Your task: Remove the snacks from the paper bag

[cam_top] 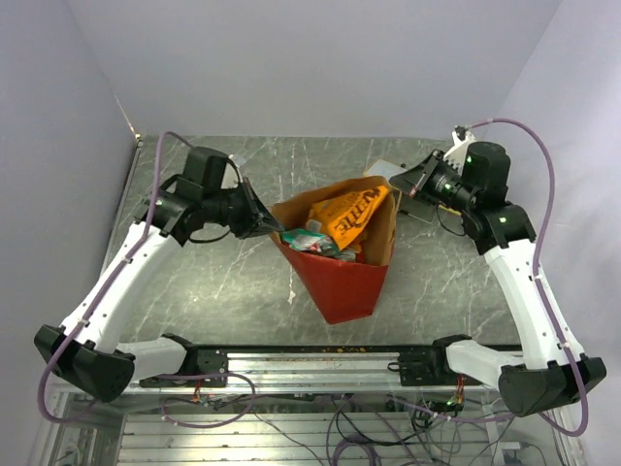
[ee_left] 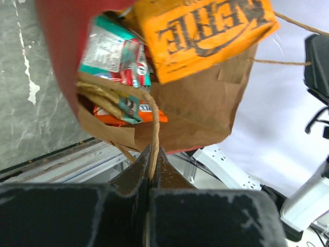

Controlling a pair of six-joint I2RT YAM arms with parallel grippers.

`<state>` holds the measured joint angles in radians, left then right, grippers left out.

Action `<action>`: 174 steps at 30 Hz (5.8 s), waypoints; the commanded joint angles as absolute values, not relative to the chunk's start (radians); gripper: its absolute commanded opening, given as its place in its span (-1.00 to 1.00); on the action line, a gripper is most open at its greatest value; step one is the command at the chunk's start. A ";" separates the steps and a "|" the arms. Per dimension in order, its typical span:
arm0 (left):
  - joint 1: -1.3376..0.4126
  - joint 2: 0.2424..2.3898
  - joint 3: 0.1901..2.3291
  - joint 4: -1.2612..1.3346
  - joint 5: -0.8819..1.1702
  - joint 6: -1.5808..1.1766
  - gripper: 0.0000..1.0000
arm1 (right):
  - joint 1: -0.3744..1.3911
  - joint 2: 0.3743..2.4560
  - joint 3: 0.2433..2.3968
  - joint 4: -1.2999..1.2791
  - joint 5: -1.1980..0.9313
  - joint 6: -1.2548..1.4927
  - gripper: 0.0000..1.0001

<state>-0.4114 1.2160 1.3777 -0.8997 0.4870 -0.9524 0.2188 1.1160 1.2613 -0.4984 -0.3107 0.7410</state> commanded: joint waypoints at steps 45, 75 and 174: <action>-1.183 1.834 2.356 -1.346 -0.375 -0.689 0.93 | 0.173 1.062 1.460 -0.632 -0.578 0.581 -1.00; -1.105 1.979 2.168 -1.143 -0.510 -0.457 -0.43 | 0.173 1.025 1.461 -0.663 -0.568 0.589 -1.00; 0.323 1.933 1.863 -0.314 0.713 -1.125 -0.86 | 0.290 1.216 1.526 -0.755 -0.395 0.352 -1.00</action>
